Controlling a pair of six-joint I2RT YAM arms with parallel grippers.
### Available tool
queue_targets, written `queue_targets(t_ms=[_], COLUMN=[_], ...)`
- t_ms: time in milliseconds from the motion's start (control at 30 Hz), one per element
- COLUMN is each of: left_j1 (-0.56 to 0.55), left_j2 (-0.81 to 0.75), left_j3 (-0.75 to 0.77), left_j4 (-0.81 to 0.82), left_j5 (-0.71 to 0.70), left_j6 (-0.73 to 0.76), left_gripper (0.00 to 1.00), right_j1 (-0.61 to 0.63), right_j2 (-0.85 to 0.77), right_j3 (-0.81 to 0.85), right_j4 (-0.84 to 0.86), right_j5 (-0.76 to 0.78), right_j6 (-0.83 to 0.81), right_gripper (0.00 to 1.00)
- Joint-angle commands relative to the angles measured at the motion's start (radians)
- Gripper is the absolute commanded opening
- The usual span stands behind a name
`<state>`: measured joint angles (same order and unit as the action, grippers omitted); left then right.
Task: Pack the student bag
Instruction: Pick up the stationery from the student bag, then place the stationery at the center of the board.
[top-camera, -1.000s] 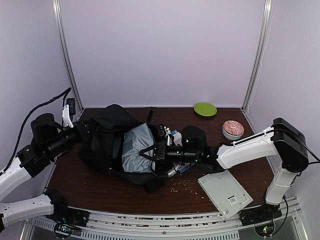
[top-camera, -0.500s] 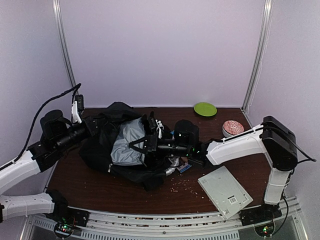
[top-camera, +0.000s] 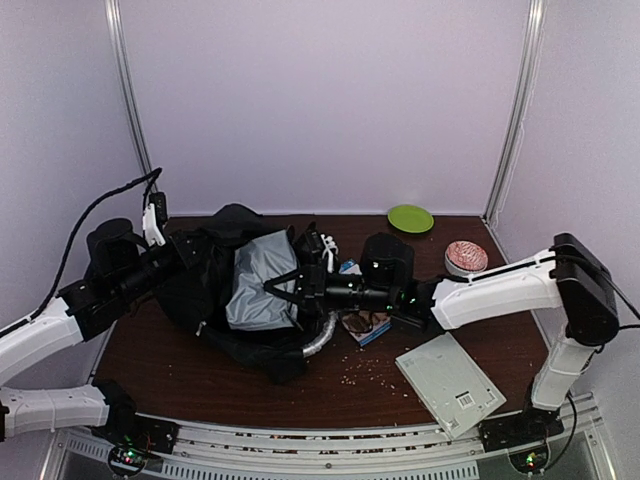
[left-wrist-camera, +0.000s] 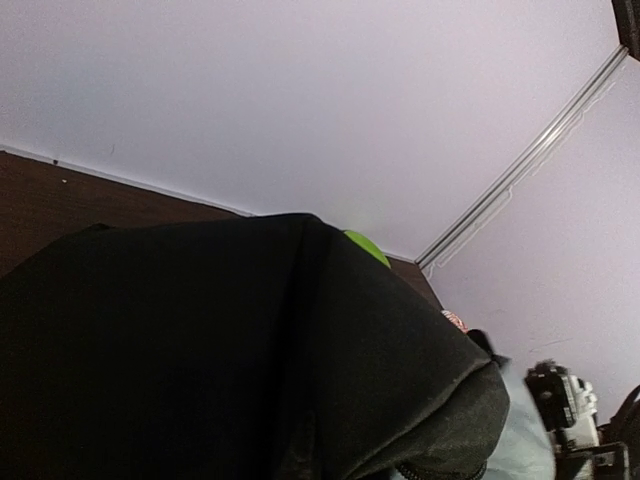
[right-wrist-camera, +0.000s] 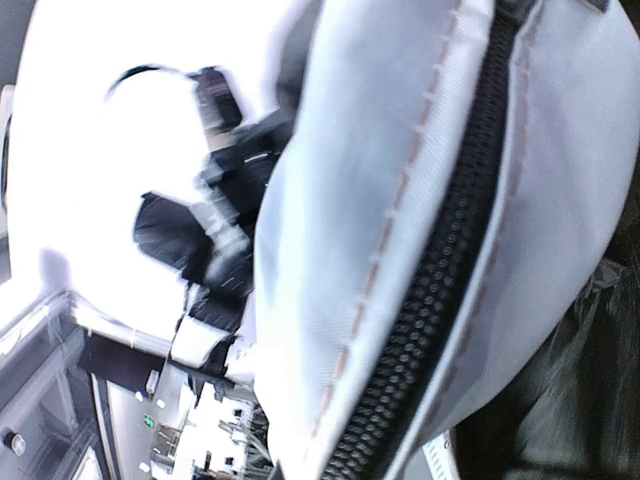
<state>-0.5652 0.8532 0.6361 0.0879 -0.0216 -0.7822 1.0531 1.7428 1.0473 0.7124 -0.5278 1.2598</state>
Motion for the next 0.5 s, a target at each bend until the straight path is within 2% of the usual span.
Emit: queue_targets(t_ms=[0, 133, 233, 367, 467], left_j1=[0.043, 0.045, 0.045, 0.044, 0.045], left_j2=[-0.028, -0.066, -0.092, -0.143, -0.190], left_j3=[0.006, 0.013, 0.021, 0.010, -0.012], left_j4=[-0.138, -0.184, -0.241, -0.319, -0.369], left_j5=[-0.118, -0.141, -0.155, -0.199, -0.235], left_j6=[0.035, 0.074, 0.108, 0.160, 0.181], left_gripper=[0.00, 0.00, 0.00, 0.00, 0.00], right_j1=[0.007, 0.008, 0.008, 0.001, -0.005], right_j2=[-0.212, -0.388, -0.516, -0.631, -0.613], right_j3=[-0.107, -0.250, -0.395, -0.540, -0.607], right_j4=[-0.078, -0.332, -0.434, -0.498, -0.469], right_j5=[-0.006, 0.102, 0.247, 0.402, 0.410], right_j6=[-0.165, -0.338, -0.388, -0.390, -0.357], right_gripper=[0.00, 0.00, 0.00, 0.00, 0.00])
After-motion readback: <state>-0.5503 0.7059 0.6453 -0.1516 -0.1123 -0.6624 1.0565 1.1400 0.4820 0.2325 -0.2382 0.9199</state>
